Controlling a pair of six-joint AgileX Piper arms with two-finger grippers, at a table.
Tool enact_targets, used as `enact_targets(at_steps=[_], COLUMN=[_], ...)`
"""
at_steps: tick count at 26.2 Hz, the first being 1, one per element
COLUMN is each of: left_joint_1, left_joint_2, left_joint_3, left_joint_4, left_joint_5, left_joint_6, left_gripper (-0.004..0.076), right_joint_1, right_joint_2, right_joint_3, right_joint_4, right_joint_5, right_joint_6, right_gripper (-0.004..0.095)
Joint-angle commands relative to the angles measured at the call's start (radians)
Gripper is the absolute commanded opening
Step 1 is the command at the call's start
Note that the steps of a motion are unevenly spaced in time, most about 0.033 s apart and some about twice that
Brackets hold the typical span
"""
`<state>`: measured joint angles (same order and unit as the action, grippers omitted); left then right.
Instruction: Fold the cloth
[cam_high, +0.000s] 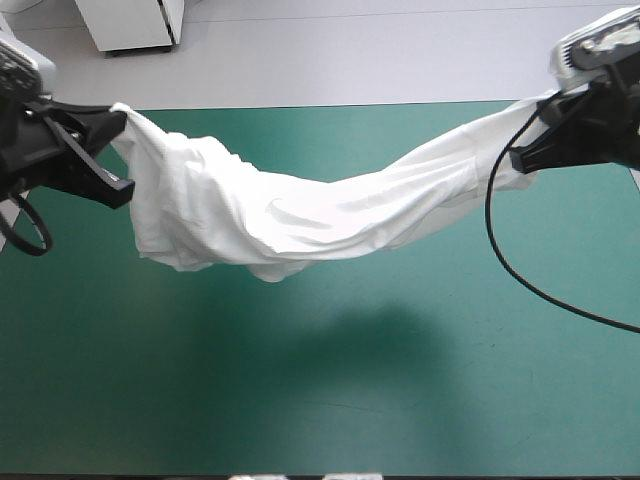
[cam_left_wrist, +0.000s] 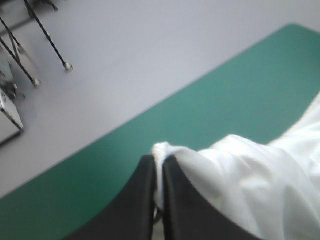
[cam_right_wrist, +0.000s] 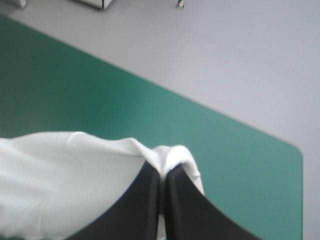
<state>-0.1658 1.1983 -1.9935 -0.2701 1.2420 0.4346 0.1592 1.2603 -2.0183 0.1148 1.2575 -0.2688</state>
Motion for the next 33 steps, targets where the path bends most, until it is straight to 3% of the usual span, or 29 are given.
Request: enact_targets(at_steps=[1, 4, 8, 21, 33], left_joint_1=[-0.005, -0.005, -0.005, -0.005, -0.005], left_joint_2=[-0.019, -0.019, -0.036, -0.27, -0.36], left_joint_3=[-0.169, -0.302, -0.377, 0.042, 0.315], left_joint_4=[-0.029, -0.04, -0.053, -0.062, -0.143], left_joint_5=[-0.167, -0.203, -0.142, 0.047, 0.047], left_joint_6=[-0.034, -0.034, -0.062, -0.125, -0.262], left_gripper=[-0.0009, -0.0009, -0.0009, -0.0009, -0.0009], right_joint_1=[0.001, 0.001, 0.001, 0.001, 0.001], right_joint_2=[-0.038, -0.063, -0.105, -0.337, -0.459], right_joint_3=[-0.179, -0.281, -0.311, 0.067, 0.345], right_joint_4=[-0.004, 0.046, 0.059, 0.09, 0.086], right_joint_5=[-0.091, -0.179, -0.179, -0.01, -0.008], right_joint_6=[0.003, -0.013, -0.017, 0.039, 0.111], right_gripper=[-0.0013, -0.0013, -0.0013, -0.0013, -0.0013])
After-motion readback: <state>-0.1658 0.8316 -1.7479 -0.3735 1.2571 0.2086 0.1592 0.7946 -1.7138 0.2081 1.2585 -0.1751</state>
